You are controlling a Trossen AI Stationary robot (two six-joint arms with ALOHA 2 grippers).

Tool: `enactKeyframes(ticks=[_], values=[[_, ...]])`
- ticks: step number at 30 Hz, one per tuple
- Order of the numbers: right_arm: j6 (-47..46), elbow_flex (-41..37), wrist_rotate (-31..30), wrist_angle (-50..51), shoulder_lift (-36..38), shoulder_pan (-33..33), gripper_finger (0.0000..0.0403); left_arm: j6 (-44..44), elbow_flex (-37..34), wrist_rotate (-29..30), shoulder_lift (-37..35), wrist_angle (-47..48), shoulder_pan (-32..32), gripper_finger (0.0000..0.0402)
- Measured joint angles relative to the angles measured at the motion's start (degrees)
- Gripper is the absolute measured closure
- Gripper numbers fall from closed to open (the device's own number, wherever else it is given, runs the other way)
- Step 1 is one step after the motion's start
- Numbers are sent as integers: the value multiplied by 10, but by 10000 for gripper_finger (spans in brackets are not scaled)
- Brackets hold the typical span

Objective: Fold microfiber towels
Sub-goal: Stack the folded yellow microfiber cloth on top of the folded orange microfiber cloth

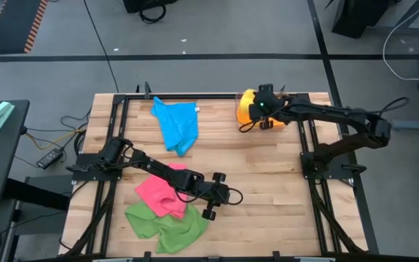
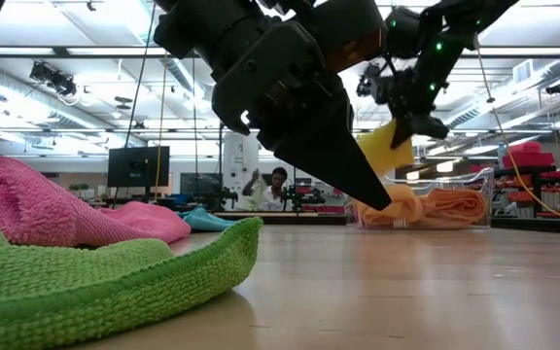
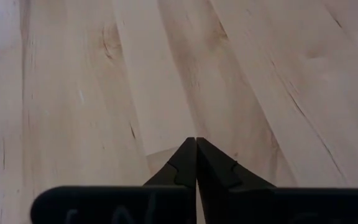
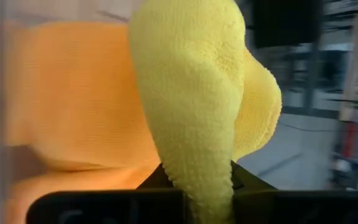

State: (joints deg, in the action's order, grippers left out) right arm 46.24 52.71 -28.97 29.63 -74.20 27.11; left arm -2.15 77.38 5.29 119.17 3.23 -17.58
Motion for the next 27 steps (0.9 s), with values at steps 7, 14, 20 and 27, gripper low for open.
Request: enactKeyframes(ticks=[7,14,20,27], values=[[14,0,-43,-50,8,24,383,0,0,0,0,0,1,377],[10,-33,-10,-145,-10,40,384,-1,0,0,0,1,1,385],[2,-91,27,-152,-19,39,384,-1,0,0,0,1,1,388],[7,-127,61,-181,-19,39,342,0,0,0,0,-2,1,376]])
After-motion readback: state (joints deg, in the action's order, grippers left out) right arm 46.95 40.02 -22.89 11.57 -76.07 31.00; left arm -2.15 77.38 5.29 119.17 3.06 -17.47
